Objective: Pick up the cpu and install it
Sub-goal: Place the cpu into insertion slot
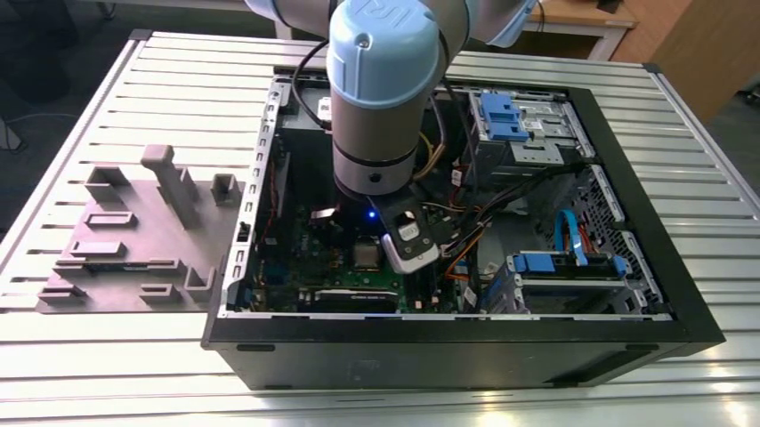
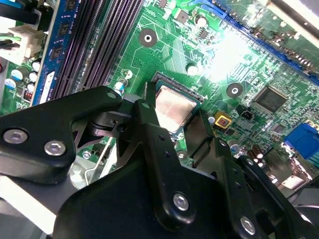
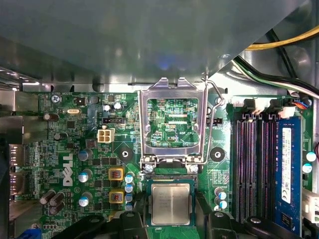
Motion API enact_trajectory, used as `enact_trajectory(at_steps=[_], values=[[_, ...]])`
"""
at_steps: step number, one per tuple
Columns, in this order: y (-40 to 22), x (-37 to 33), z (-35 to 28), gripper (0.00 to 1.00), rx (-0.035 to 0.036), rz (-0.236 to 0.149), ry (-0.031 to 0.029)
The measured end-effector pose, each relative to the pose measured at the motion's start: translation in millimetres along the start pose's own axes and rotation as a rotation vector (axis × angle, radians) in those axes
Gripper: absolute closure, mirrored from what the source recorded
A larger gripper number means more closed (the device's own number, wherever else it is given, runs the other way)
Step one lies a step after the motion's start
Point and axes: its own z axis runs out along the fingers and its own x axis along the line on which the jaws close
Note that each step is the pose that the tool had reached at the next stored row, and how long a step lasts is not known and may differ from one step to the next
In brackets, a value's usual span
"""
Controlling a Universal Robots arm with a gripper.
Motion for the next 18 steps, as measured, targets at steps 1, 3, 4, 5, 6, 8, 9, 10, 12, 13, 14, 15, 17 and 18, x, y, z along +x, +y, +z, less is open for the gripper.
enact_trajectory(at_steps=[1, 3, 4, 5, 6, 8, 9, 10, 12, 13, 14, 15, 17, 18], values=[[0.0, 0.0, 0.0, 0.53, 0.0, 0.0, 0.0], [0.1, 0.0, 0.1, 0.53, -0.0001, 0.0, -0.0001], [0.0, 0.0, 0.2, 0.53, -0.0002, 0.0, -0.0001], [0.0, -0.1, 0.2, 0.53, -0.0002, 0.002, -0.0001], [0.0, -0.1, 0.2, 0.53, -0.0002, 0.006, -0.0002], [0.0, -0.2, 0.2, 0.53, 0.0, 0.015, -0.0003], [0.1, -0.2, 0.2, 0.53, -0.0001, 0.017, -0.0003], [0.1, -0.2, 0.3, 0.53, -0.0001, 0.017, -0.0004], [0.0, -0.2, 0.4, 0.53, 0.0002, 0.017, -0.0002], [0.0, -0.1, 0.7, 0.53, 0.0003, 0.017, -0.0002], [0.0, -0.1, 0.8, 0.53, 0.0005, 0.017, 0.0], [0.0, -0.1, 0.8, 0.53, 0.0005, 0.017, -0.0001], [0.0, -0.1, 1.0, 0.53, 0.0003, 0.017, -0.0003], [0.0, -0.2, 1.1, 0.53, 0.0003, 0.017, -0.0003]])
